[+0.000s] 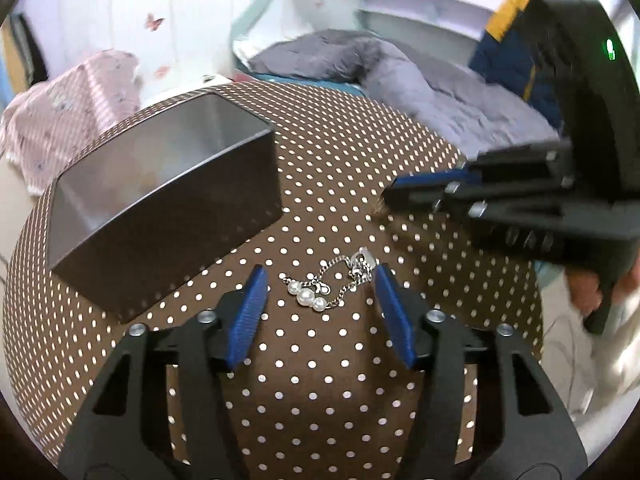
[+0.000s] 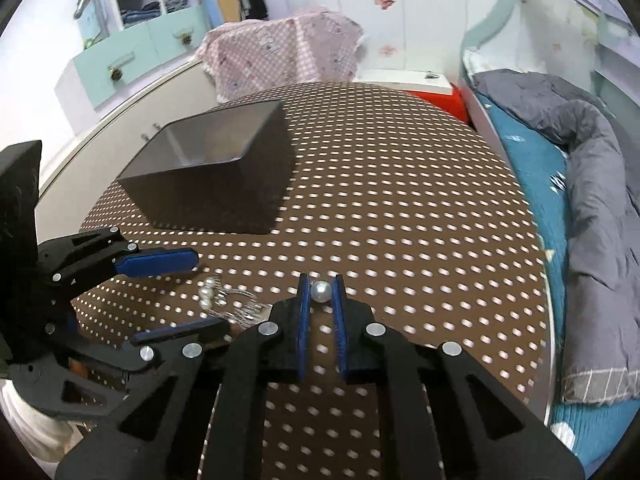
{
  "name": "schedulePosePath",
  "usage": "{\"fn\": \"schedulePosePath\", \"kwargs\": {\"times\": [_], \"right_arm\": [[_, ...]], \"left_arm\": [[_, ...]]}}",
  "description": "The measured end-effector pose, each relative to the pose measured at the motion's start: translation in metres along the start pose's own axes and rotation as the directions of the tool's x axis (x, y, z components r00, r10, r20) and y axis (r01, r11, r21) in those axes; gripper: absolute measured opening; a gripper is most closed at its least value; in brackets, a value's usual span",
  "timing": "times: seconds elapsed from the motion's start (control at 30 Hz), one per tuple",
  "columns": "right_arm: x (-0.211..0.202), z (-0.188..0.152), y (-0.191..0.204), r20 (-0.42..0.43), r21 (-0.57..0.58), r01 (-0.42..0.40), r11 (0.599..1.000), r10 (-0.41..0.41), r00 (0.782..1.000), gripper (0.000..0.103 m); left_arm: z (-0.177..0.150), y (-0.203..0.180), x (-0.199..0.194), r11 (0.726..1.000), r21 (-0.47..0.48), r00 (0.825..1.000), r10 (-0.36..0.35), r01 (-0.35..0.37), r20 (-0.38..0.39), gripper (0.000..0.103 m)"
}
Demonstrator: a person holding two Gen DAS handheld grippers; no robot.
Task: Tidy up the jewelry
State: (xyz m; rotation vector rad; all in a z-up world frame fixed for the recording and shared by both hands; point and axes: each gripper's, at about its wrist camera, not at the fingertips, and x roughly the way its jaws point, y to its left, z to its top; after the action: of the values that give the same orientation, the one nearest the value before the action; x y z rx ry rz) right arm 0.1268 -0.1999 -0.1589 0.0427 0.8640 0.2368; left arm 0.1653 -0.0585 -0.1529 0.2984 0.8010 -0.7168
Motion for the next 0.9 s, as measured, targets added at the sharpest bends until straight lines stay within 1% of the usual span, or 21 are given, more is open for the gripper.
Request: {"fn": "schedulePosePath", "kwargs": {"times": [0.07,0.1,0.13,0.17,0.27,0.3,0.33,0.37,0.4,0.6,0.67,0.8,0.9], "right_arm": [[-0.004,-0.003,-0.007,0.002,0.018,0.013,1.000,-0.013,1.000,0.010],[-0.005,-0.004,-0.009,0.003,0.029,0.018,0.999,-0.018,1.000,0.010],[-0.005,-0.003,-0.011,0.003,0.035,0.020,0.999,-0.020,1.000,0.010],[-0.005,-0.004,-0.013,0.004,0.043,0.022,0.999,-0.022,1.000,0.010],[-0.006,-0.005,-0.017,0.005,0.052,0.026,0.998,-0.026,1.000,0.010],[-0.006,-0.005,-0.017,0.005,0.053,0.026,0.998,-0.026,1.000,0.010],[-0.006,-0.005,-0.016,0.005,0.052,0.026,0.998,-0.026,1.000,0.010],[-0.006,-0.004,-0.017,0.006,0.052,0.025,0.998,-0.025,1.000,0.010],[-0.006,-0.004,-0.016,0.007,0.052,0.023,0.998,-0.023,1.000,0.010],[-0.008,-0.002,-0.010,0.016,0.038,0.012,0.999,-0.013,1.000,0.010],[-0.009,-0.001,-0.008,0.019,0.037,0.011,0.999,-0.011,1.000,0.010],[-0.012,0.001,-0.005,0.029,0.029,0.010,1.000,-0.011,1.000,0.010],[-0.013,0.006,-0.001,0.037,0.022,0.009,1.000,-0.010,0.999,0.010]], "left_arm": [[0.001,-0.001,0.003,0.999,0.034,1.000,-0.001,0.001,-0.022,0.046],[0.001,-0.001,0.006,0.999,0.050,0.999,0.006,-0.004,-0.038,0.039],[0.002,0.000,0.009,0.998,0.062,0.999,0.009,-0.006,-0.049,0.036],[0.003,0.000,0.009,0.998,0.065,0.999,0.003,0.000,-0.048,0.036],[0.001,0.004,0.008,0.998,0.061,0.999,0.004,-0.001,-0.052,0.028],[0.001,0.005,0.008,0.998,0.057,0.999,0.002,0.001,-0.052,0.021],[0.000,0.005,0.008,0.998,0.056,0.999,0.001,0.002,-0.052,0.016],[0.000,0.004,0.007,0.998,0.055,0.999,0.003,0.000,-0.051,0.014],[-0.002,0.003,0.007,0.999,0.051,0.999,0.006,-0.004,-0.050,0.009],[-0.005,0.004,0.004,1.000,-0.002,0.999,0.023,-0.023,-0.046,0.009],[-0.006,0.006,0.003,0.999,-0.018,0.998,0.039,-0.040,-0.039,0.009],[-0.006,0.009,-0.007,0.998,-0.056,0.999,0.033,-0.033,-0.005,0.009],[-0.004,0.013,-0.016,0.995,-0.084,0.999,0.047,-0.045,0.025,0.009]]}}
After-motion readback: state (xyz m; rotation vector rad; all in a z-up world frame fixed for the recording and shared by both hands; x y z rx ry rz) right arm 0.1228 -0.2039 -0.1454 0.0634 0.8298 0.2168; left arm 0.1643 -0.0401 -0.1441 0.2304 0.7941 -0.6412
